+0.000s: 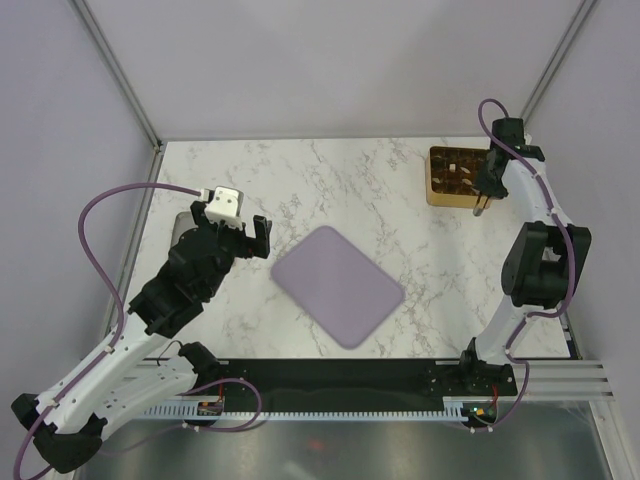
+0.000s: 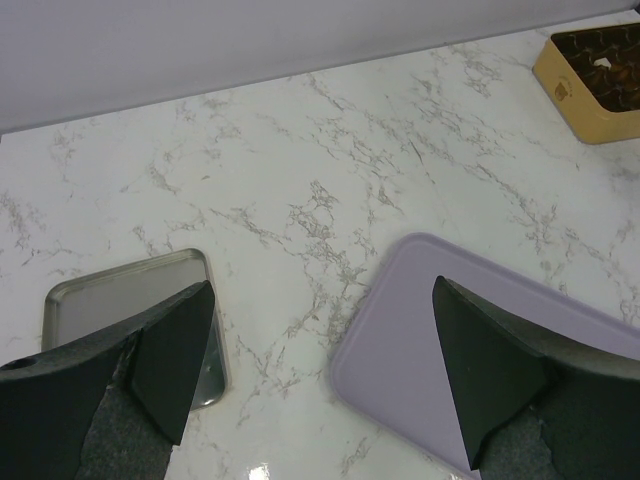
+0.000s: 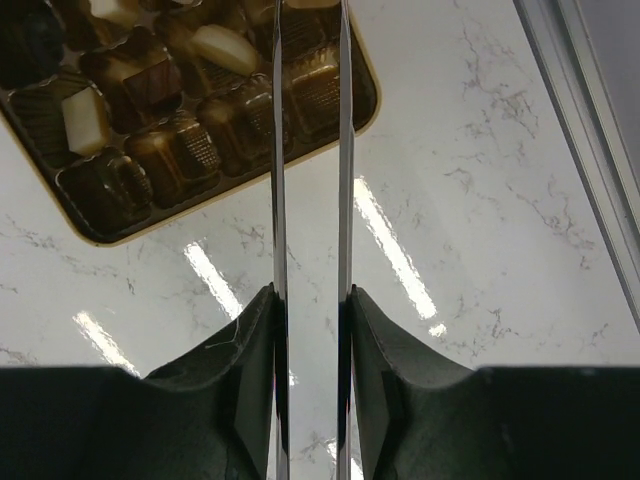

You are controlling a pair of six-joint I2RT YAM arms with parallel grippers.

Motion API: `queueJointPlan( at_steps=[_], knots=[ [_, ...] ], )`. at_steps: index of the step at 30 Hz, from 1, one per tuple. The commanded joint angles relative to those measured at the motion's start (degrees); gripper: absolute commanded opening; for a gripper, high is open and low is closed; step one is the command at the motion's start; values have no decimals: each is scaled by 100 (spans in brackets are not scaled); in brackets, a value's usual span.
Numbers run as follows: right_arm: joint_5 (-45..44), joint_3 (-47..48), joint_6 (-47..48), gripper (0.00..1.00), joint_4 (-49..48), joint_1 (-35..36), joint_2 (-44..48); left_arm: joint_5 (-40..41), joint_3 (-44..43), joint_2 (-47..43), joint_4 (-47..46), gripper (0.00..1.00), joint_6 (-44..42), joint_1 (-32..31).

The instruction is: Pack the chocolate

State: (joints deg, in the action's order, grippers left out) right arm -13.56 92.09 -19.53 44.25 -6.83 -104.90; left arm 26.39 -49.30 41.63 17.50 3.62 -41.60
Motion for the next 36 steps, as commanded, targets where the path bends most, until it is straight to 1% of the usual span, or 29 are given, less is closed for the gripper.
queueJointPlan(
  at_steps=[1, 11, 18, 27, 36],
  knots=[
    [205, 274, 46, 39, -118, -161, -21, 15, -10, 12, -247, 98, -186, -23],
    [582, -24, 28, 39, -259, -240, 136, 24, -10, 74, -247, 98, -195, -14],
    [530, -139, 46, 40, -312, -240, 84, 33, -1, 56, -247, 98, -195, -14],
    [556, -60, 46, 46, -312, -240, 101, 33, -10, 65, -247, 98, -195, -14],
    [618, 10, 55, 47, -268, -231, 268, 50, -1, 74, -247, 98, -203, -14]
  ],
)
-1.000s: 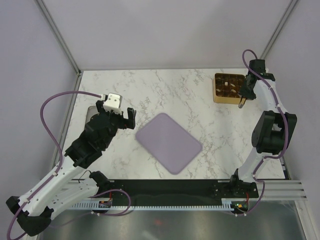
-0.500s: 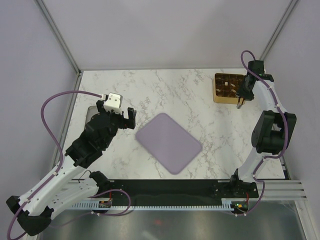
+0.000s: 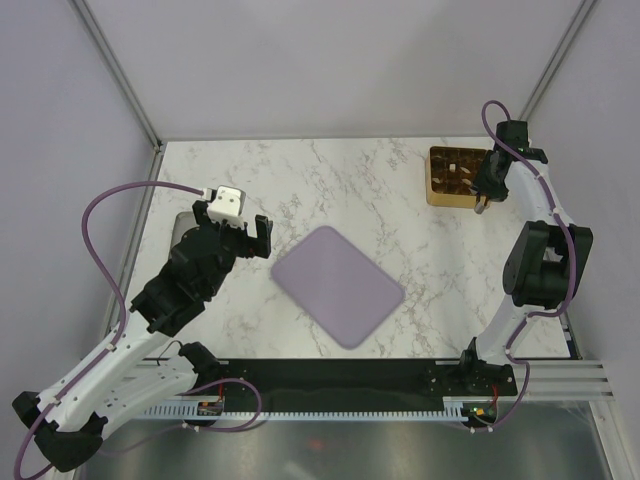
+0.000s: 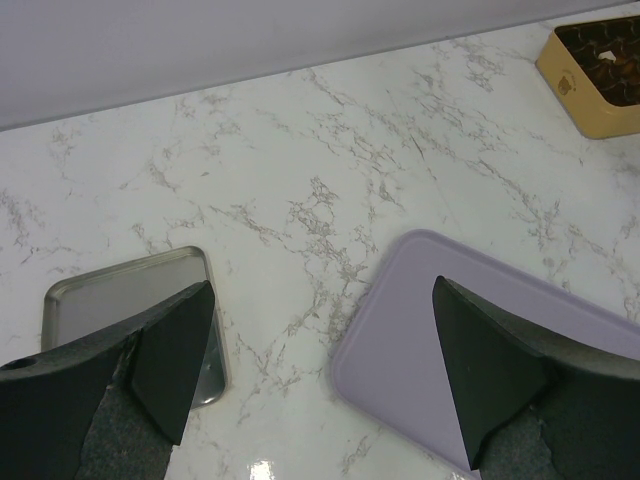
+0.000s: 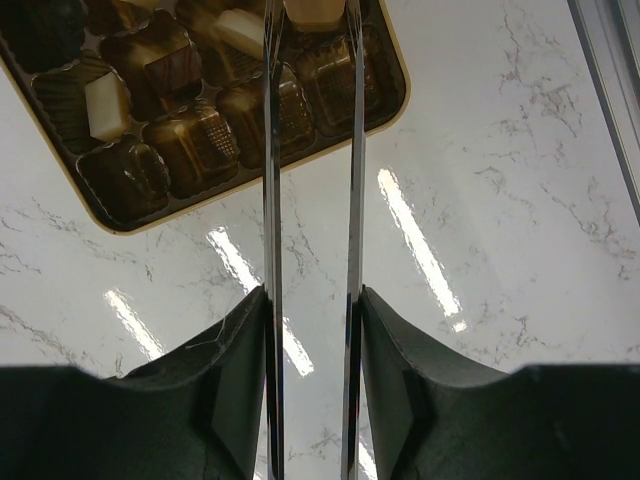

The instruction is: Pack the chocolate

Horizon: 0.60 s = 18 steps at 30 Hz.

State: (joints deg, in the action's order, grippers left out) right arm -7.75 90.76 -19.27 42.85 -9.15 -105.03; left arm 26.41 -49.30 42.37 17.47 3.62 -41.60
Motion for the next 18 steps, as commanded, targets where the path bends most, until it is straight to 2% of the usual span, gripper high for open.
queueJointPlan(
  at_steps=[1, 13, 18],
  knots=[
    [28, 178, 28, 47, -119, 1, 325, 57, -10, -1, -253, 98, -204, -14],
    [-78, 530, 63, 50, 197, 9, 413, 57, -10, -45, -245, 98, -195, -23],
    [36, 732, 142, 49, 250, 386, 580, 66, -18, -53, -245, 98, -195, -23]
  ],
)
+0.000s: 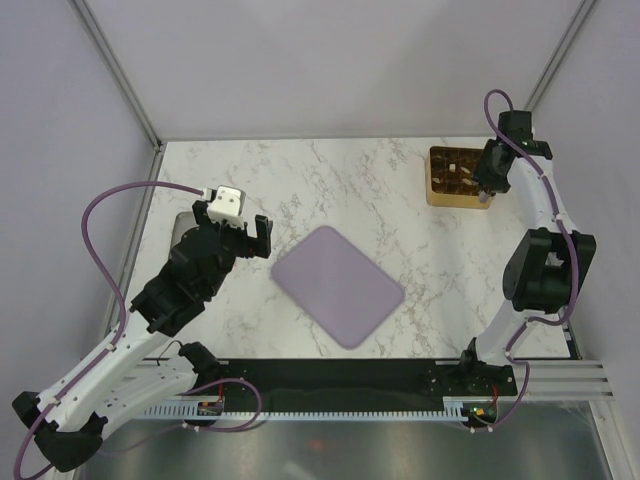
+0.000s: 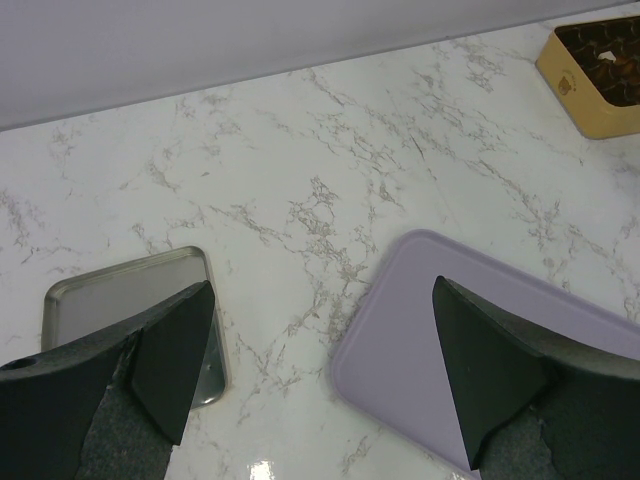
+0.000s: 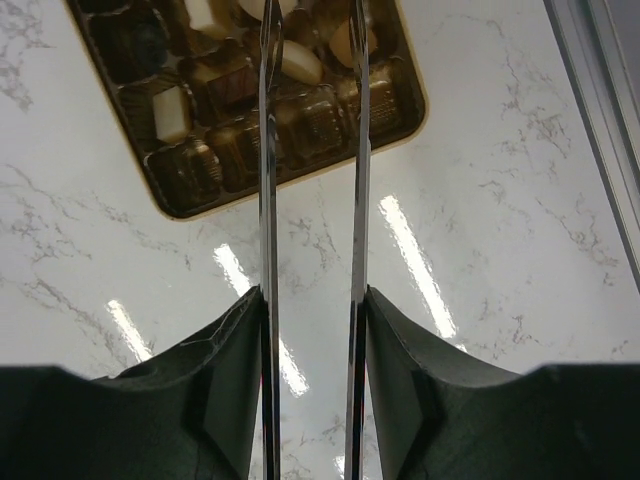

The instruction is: Pack the chocolate

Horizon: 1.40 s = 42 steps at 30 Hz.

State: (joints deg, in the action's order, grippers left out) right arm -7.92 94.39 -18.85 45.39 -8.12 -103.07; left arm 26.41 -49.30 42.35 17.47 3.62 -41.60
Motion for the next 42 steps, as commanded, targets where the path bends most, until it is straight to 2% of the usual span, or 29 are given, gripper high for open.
queueJointPlan(
  at_steps=[1, 7, 11, 24, 34, 42],
  knots=[
    [106, 431, 188, 49, -21, 406, 401, 66, -10, -42, -245, 98, -195, -14],
    [291, 326, 785, 49, -222, 1776, 358, 92, -1, -60, -253, 98, -195, -23],
    [291, 133, 1023, 49, -548, 2156, 121, 110, -1, -51, -245, 98, -195, -14],
    [458, 123, 1279, 50, -1593, 2385, -925, 136, 8, -60, -245, 98, -195, -14],
    [336, 308, 1095, 51, -1814, 2385, -1795, 145, 17, -60, -253, 98, -204, -14],
    [239, 414, 848, 58, -1849, 2394, -2147, 127, 17, -42, -253, 98, -204, -23]
  ],
)
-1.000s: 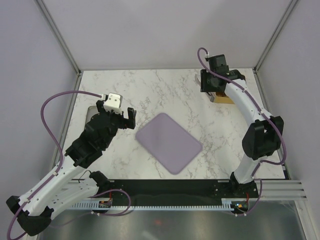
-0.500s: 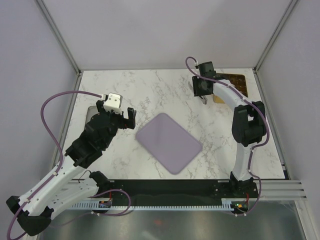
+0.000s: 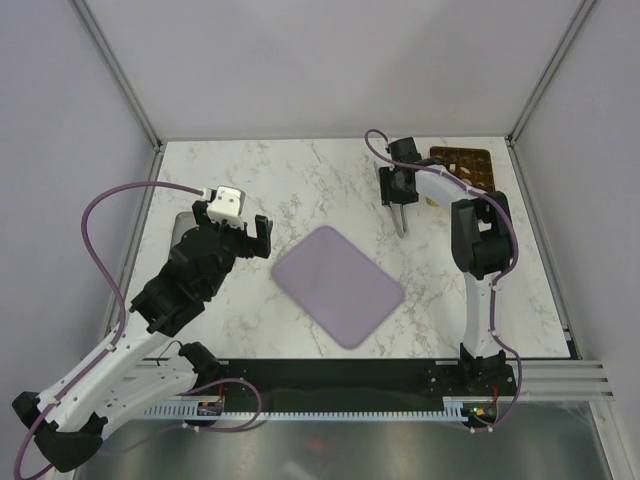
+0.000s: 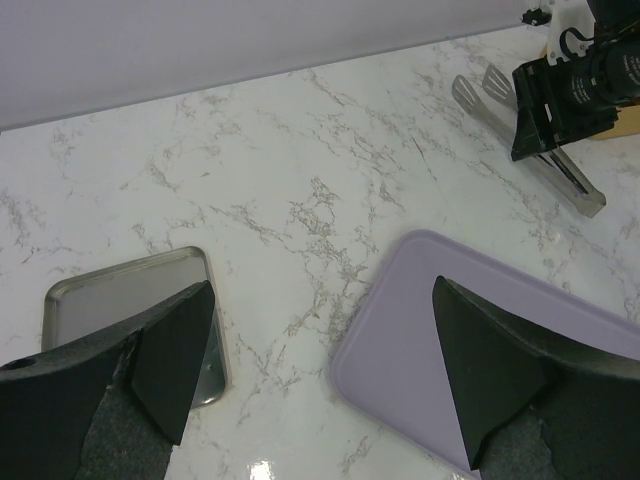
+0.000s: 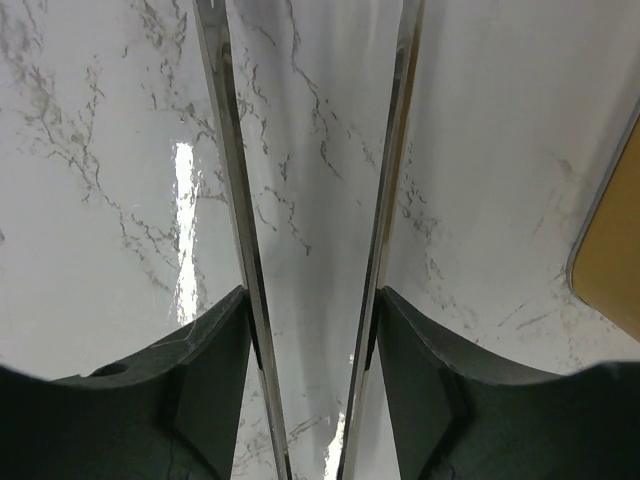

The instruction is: Pack the chocolate

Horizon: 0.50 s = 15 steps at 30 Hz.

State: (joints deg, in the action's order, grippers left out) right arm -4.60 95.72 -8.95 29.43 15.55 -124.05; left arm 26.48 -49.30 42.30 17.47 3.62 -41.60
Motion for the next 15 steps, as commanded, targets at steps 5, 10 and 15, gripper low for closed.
queueJointPlan(
  at_steps=[5, 10, 15],
  knots=[
    [-199, 272, -238, 68, -262, 18, -75, 103, 8, -20, -262, 98, -212, -14],
    [-269, 166, -440, 80, -271, 18, 12, 112, 8, -20, -253, 98, -212, -23],
    [-234, 43, -643, 98, -254, 18, 214, 103, 8, -12, -262, 98, -212, -14]
  ],
)
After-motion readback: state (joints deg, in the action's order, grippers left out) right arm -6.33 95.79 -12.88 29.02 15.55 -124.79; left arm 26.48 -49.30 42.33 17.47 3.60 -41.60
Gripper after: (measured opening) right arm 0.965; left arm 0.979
